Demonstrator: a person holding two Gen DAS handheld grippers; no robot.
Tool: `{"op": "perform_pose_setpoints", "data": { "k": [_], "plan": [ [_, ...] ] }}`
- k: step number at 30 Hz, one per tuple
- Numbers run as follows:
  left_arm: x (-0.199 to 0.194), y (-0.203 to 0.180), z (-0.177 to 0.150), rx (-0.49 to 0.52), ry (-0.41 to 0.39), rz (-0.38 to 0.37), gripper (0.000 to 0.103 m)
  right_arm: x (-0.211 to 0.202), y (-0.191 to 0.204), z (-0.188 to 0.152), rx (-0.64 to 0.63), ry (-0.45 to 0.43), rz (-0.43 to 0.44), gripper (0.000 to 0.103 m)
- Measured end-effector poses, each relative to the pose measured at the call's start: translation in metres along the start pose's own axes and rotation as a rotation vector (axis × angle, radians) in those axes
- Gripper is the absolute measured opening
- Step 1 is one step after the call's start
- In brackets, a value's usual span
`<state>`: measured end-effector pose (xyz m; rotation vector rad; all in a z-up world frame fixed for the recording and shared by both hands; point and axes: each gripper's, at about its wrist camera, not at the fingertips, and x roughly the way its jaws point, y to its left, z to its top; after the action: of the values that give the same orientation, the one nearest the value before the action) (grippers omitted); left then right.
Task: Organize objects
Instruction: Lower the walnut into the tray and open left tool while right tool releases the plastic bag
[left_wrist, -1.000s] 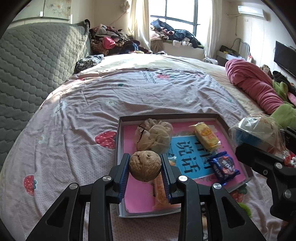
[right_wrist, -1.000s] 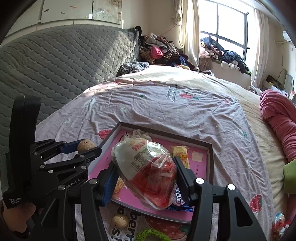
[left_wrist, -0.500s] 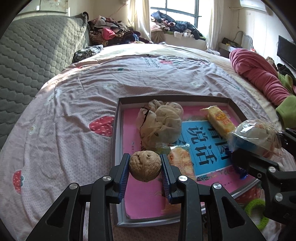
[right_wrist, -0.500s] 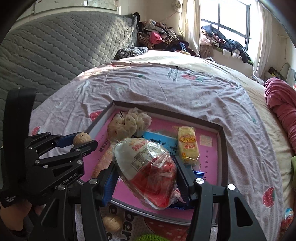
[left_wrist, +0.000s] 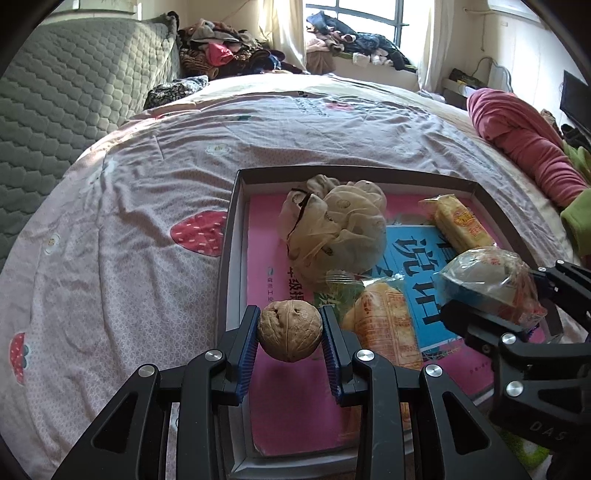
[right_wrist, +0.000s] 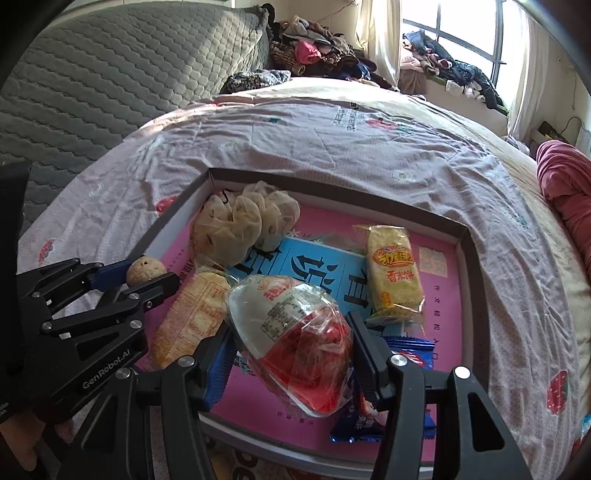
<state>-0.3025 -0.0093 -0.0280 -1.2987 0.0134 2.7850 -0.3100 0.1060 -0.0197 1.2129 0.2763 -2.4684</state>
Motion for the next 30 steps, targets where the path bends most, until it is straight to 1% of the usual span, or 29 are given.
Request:
{"op": "perform_pose_setpoints", "data": {
  "k": [12,27,30],
  "plan": [
    [0.008,-0.005,-0.005,0.025,0.01,0.012,0.033,0.019,0.004,-0.005,-0.008,0.043,-0.003,0.057],
    [0.007,-0.007,-0.006,0.034,0.001,0.03,0.034,0.022,0.005,-0.007,-0.019,0.054,-0.011,0.058],
    [0.007,-0.007,-0.007,0.032,-0.001,0.027,0.035,0.022,0.005,-0.006,-0.017,0.056,-0.011,0.059]
  ]
}}
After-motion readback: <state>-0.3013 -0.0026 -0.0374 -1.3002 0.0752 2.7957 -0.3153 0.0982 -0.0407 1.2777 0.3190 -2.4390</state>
